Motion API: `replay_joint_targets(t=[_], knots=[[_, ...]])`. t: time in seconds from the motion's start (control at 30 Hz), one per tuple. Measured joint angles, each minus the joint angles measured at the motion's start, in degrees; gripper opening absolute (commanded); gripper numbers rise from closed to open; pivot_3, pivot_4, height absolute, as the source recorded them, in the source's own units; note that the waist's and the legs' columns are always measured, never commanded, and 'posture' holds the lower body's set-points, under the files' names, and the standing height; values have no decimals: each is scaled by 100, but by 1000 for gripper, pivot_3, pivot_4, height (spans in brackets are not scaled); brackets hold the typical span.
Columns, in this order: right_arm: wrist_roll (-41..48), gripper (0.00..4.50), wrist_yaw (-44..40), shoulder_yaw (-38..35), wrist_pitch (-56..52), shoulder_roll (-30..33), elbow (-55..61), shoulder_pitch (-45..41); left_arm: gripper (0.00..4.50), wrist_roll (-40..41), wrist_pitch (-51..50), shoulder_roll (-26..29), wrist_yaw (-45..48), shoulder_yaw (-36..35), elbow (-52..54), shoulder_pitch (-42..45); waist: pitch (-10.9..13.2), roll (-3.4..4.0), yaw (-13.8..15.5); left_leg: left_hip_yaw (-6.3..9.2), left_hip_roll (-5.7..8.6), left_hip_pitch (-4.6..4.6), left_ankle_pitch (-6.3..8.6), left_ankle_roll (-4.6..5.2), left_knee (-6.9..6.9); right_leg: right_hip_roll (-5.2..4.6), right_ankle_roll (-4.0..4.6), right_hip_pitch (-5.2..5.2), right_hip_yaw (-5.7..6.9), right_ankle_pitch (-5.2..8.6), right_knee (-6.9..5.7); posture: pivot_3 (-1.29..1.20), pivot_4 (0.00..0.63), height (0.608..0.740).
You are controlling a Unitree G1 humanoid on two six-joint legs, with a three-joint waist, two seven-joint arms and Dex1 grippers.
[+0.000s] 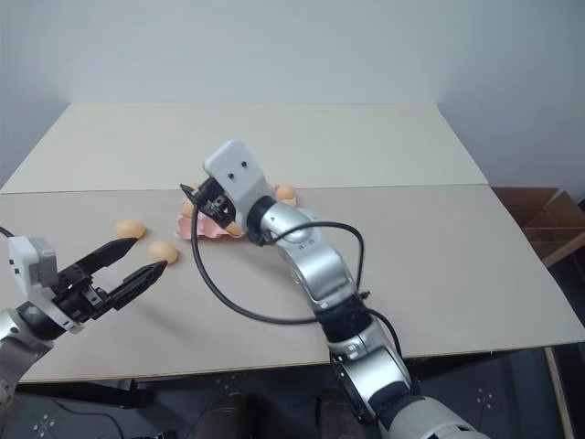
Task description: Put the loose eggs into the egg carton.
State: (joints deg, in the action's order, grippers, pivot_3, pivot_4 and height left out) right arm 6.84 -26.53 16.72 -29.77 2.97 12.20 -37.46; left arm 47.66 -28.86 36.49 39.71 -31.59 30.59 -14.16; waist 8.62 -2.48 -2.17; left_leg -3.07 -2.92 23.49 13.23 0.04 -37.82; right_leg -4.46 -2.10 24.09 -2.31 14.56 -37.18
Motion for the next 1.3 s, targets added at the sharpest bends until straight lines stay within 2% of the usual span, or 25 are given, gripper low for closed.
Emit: replay_joint_targets(t=[0.23, 0.33, 0.47, 0.6, 0.83, 1.0, 1.3], knots=[[758, 3356, -1003, -690, -137, 1656, 1561, 1758, 4500, -340, 305, -310, -104, -9, -4, -274, -1, -2, 35, -32, -2, -2, 0, 0, 0, 11, 2, 1, -3, 0, 6, 0, 150, 740], [1119, 3356, -1494, -999, -70, 2260, 1836, 2278, 4500, -366, 337, -305, -92, -11, -8, -295, 0, -3, 19, -37, -1, -3, 0, 1, 0, 10, 2, 0, -9, 0, 9, 0, 150, 740], [1904, 3356, -2316, -1305, -207, 3102, 2391, 2468, 4500, -420, 248, -164, -131, 0, -24, -244, 0, -5, 12, -34, -3, -15, -1, 1, 0, 15, 1, -10, -10, 1, 10, 0, 150, 740], [2025, 3356, -2608, -1270, -210, 3607, 2667, 2399, 4500, -694, 213, 48, -332, 99, -168, 83, 0, -6, 28, -36, -1, -16, -1, 2, -1, 15, 1, -12, -12, 1, 13, 0, 150, 740], [1971, 3356, -2875, -1060, 8, 3889, 2702, 2197, 4500, -1186, -690, 539, -1043, 658, -200, 501, -1, -9, 111, -34, 0, -8, -1, 2, -1, 15, -1, -6, -11, 2, 14, 0, 150, 740], [1991, 3356, -2944, -1041, 94, 3890, 2694, 2084, 4500, -1444, -1130, 307, -1685, 1057, -178, 903, -1, -10, 144, -33, 1, -9, -1, 2, -1, 13, -2, -8, -11, 0, 13, 0, 150, 740], [2341, 3356, -3171, -1169, 88, 4027, 2592, 1822, 4500, -1544, -1730, -98, -2294, 1232, -225, 1596, -1, -11, 142, -30, 3, -9, -1, 2, -2, 14, -3, -9, -11, -1, 11, 0, 150, 740]])
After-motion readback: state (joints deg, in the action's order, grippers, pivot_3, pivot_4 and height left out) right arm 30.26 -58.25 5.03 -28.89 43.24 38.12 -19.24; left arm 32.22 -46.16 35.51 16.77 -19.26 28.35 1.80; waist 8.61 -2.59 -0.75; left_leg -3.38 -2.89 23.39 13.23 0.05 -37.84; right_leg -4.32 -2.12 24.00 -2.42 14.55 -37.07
